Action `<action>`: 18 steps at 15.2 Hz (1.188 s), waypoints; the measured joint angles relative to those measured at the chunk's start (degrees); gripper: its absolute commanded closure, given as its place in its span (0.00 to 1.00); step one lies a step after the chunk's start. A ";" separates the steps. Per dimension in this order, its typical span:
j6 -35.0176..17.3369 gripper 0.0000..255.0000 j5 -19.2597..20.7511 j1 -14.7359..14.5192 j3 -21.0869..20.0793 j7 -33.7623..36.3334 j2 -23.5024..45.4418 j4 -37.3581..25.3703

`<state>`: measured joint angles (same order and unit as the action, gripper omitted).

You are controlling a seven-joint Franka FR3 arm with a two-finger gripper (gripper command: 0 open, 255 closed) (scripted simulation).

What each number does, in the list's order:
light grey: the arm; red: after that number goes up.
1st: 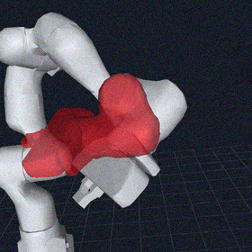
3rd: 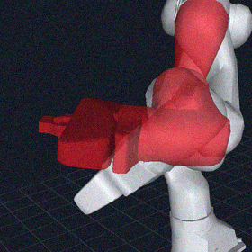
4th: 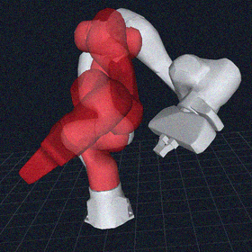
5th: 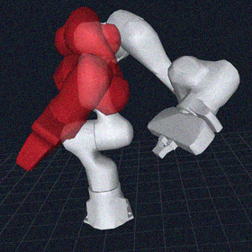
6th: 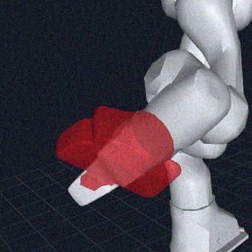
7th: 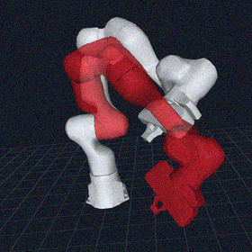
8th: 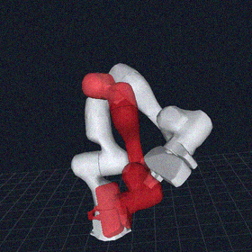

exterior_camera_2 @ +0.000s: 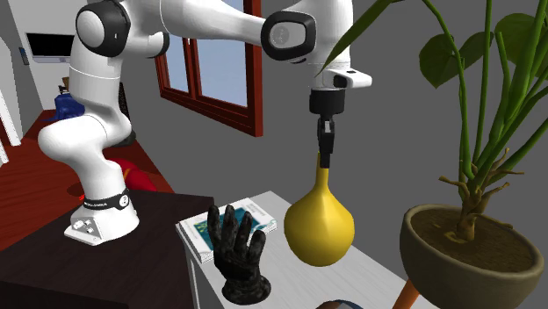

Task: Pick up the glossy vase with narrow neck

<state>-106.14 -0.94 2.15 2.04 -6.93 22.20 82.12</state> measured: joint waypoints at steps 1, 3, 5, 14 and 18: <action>-0.01 1.00 0.00 0.00 0.00 0.00 -0.01 0.01; -0.03 1.00 0.00 0.00 0.00 0.00 -0.01 0.01; -0.04 1.00 0.00 0.00 0.00 0.00 -0.01 0.02; 4.50 1.00 0.03 -0.04 -0.02 0.12 -0.15 -4.24; 8.02 1.00 -0.02 0.14 0.04 -0.04 0.51 -8.44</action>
<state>-98.12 -0.96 2.28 2.08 -6.97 22.71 73.68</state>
